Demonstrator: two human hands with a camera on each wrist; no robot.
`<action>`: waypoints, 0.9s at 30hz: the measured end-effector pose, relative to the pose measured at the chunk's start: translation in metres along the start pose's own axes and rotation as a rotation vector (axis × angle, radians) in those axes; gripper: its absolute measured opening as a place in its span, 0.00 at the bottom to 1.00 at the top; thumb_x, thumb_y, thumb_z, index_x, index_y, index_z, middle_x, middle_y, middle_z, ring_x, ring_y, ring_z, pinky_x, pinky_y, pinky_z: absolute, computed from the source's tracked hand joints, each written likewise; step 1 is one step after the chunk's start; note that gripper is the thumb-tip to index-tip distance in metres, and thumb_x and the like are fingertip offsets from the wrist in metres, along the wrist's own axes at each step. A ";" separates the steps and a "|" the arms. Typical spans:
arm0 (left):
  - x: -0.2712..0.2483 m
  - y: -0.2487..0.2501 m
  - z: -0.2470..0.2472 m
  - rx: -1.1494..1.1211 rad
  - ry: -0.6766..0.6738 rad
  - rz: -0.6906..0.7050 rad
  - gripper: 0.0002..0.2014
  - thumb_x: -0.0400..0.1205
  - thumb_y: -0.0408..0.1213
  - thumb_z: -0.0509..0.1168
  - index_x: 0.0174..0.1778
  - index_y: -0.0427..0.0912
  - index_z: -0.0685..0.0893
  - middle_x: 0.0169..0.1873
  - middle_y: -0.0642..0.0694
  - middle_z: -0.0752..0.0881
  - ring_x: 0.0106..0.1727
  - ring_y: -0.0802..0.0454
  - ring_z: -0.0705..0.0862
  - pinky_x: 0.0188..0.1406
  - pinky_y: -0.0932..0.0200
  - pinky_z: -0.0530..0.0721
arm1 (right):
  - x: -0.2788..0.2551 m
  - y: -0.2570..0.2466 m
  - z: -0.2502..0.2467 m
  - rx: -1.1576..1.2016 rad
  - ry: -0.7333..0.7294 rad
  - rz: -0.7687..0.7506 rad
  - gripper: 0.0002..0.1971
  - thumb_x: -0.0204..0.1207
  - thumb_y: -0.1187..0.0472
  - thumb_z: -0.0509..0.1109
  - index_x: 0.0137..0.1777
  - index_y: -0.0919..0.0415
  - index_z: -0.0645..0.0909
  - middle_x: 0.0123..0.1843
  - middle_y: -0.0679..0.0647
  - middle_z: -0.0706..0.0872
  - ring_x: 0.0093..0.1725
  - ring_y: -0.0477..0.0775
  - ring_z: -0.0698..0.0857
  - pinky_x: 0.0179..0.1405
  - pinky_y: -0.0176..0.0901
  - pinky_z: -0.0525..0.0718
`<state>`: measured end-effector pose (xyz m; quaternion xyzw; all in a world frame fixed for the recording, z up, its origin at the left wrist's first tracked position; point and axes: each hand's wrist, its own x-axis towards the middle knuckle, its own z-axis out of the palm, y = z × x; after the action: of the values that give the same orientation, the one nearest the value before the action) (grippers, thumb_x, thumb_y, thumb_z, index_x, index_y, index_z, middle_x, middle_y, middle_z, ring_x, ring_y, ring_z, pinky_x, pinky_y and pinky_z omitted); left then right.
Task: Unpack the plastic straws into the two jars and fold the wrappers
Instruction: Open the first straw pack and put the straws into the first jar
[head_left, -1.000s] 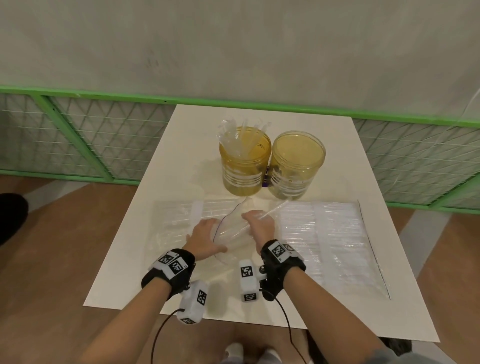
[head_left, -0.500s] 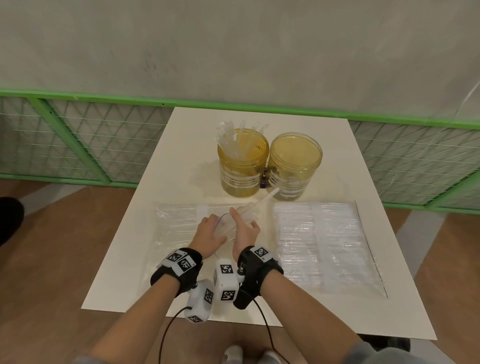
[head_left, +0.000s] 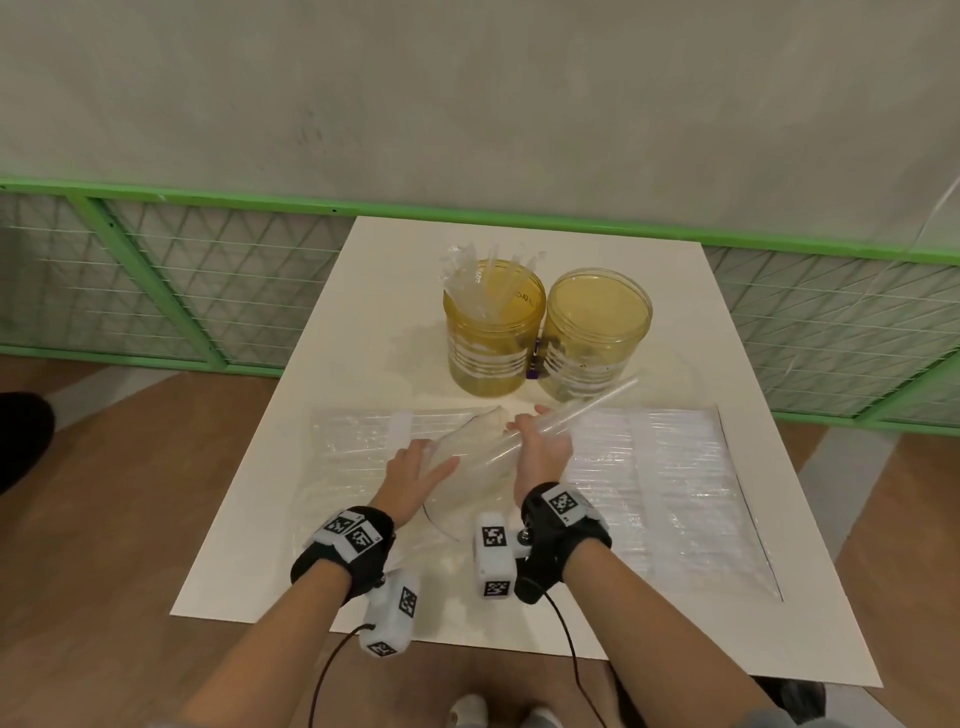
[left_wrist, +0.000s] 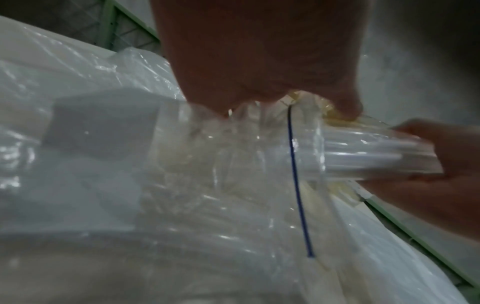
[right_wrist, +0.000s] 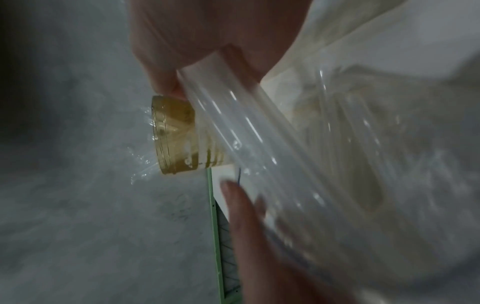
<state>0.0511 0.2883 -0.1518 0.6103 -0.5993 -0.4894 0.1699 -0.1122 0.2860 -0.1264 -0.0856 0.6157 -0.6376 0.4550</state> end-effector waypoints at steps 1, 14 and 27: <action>-0.001 0.005 0.003 0.024 -0.032 0.001 0.44 0.62 0.68 0.67 0.71 0.48 0.67 0.64 0.48 0.72 0.67 0.49 0.70 0.71 0.48 0.70 | -0.005 0.000 0.004 0.025 -0.015 0.004 0.17 0.65 0.71 0.74 0.53 0.59 0.78 0.42 0.55 0.86 0.41 0.55 0.86 0.48 0.50 0.86; 0.000 0.002 0.012 0.160 -0.024 0.110 0.32 0.66 0.39 0.79 0.61 0.44 0.69 0.56 0.42 0.76 0.59 0.45 0.76 0.58 0.51 0.77 | -0.019 0.028 0.020 -0.180 -0.198 0.053 0.10 0.71 0.54 0.75 0.42 0.62 0.83 0.43 0.59 0.88 0.46 0.61 0.88 0.53 0.58 0.86; -0.005 -0.013 -0.006 0.202 -0.129 -0.021 0.43 0.49 0.68 0.68 0.59 0.54 0.69 0.59 0.48 0.76 0.63 0.50 0.72 0.63 0.53 0.73 | 0.007 -0.033 -0.002 -0.110 -0.105 0.007 0.05 0.78 0.65 0.67 0.40 0.59 0.77 0.39 0.57 0.86 0.40 0.54 0.86 0.51 0.52 0.84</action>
<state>0.0638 0.2935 -0.1576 0.5977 -0.6488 -0.4666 0.0636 -0.1330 0.2770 -0.1010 -0.1415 0.6256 -0.5958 0.4834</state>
